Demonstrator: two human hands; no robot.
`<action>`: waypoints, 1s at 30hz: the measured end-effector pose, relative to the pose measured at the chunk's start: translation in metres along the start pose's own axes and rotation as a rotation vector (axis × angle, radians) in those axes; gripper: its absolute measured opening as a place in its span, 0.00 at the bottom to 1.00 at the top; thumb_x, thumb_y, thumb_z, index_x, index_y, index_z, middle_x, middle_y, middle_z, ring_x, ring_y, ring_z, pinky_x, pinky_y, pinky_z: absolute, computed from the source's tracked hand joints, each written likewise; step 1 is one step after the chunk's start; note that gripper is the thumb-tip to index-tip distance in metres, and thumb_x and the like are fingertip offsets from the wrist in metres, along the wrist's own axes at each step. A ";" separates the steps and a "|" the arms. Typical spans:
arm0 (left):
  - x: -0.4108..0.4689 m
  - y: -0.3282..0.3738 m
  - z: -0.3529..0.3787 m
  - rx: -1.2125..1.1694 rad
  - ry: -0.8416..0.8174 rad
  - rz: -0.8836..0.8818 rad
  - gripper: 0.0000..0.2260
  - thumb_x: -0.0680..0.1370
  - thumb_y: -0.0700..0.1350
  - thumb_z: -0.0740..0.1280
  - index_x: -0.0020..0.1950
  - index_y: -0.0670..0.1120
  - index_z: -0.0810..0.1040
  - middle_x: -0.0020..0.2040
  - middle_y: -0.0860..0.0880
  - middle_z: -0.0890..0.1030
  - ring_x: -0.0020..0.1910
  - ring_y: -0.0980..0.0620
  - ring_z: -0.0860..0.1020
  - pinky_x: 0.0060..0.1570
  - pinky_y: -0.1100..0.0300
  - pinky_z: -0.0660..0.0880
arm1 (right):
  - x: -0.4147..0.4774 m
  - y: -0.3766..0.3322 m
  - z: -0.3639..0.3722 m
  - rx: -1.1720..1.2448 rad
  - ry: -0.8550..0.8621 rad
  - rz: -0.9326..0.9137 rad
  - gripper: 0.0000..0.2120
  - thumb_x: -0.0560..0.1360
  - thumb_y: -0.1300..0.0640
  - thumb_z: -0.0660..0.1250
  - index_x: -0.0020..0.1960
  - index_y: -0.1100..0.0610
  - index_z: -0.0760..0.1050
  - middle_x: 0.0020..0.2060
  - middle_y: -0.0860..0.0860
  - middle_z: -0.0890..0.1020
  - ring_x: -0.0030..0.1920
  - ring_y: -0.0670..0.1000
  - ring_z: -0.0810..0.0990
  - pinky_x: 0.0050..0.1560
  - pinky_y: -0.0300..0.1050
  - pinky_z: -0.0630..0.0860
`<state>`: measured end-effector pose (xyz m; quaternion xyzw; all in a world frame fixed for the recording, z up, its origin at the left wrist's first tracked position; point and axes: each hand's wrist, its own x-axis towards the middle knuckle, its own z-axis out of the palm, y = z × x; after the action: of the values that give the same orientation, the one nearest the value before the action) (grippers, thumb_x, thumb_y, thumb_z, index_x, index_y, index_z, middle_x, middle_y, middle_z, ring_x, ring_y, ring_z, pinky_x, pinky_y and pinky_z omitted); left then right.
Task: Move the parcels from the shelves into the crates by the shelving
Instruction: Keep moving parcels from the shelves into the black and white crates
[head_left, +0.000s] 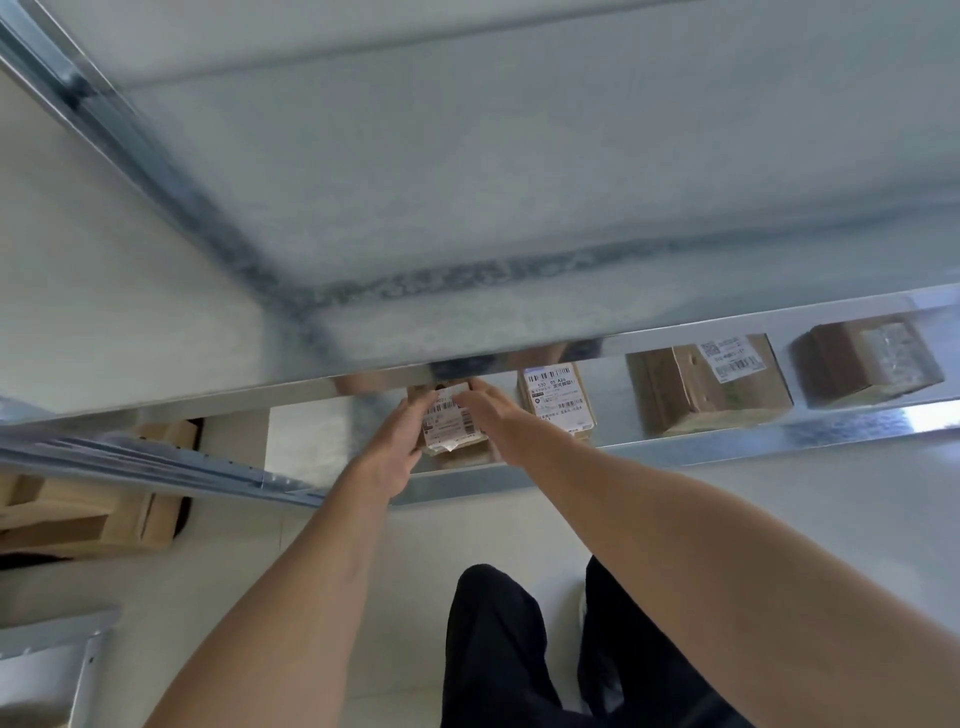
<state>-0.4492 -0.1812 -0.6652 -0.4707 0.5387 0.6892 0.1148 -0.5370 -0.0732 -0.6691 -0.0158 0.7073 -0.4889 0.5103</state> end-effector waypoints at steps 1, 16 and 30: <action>-0.010 0.005 0.000 -0.001 -0.011 0.008 0.16 0.83 0.56 0.64 0.67 0.49 0.76 0.61 0.45 0.82 0.60 0.53 0.77 0.68 0.54 0.66 | -0.008 -0.005 -0.001 -0.008 0.002 0.005 0.11 0.84 0.58 0.57 0.63 0.62 0.70 0.53 0.60 0.79 0.55 0.57 0.76 0.45 0.43 0.72; -0.157 0.063 0.089 0.180 -0.249 0.018 0.10 0.85 0.47 0.63 0.65 0.51 0.76 0.60 0.47 0.83 0.53 0.55 0.80 0.55 0.60 0.75 | -0.172 -0.024 -0.070 0.197 0.214 0.038 0.17 0.81 0.64 0.59 0.68 0.53 0.71 0.57 0.57 0.80 0.58 0.56 0.76 0.51 0.46 0.76; -0.254 0.058 0.307 0.506 -0.618 0.083 0.10 0.86 0.47 0.60 0.67 0.52 0.75 0.56 0.47 0.86 0.51 0.56 0.83 0.40 0.67 0.77 | -0.334 0.057 -0.248 0.434 0.446 -0.038 0.19 0.78 0.62 0.62 0.67 0.53 0.70 0.58 0.59 0.81 0.56 0.56 0.78 0.51 0.45 0.75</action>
<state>-0.5140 0.1457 -0.4394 -0.1761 0.6502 0.6479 0.3556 -0.5330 0.2986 -0.4731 0.1880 0.6805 -0.6295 0.3246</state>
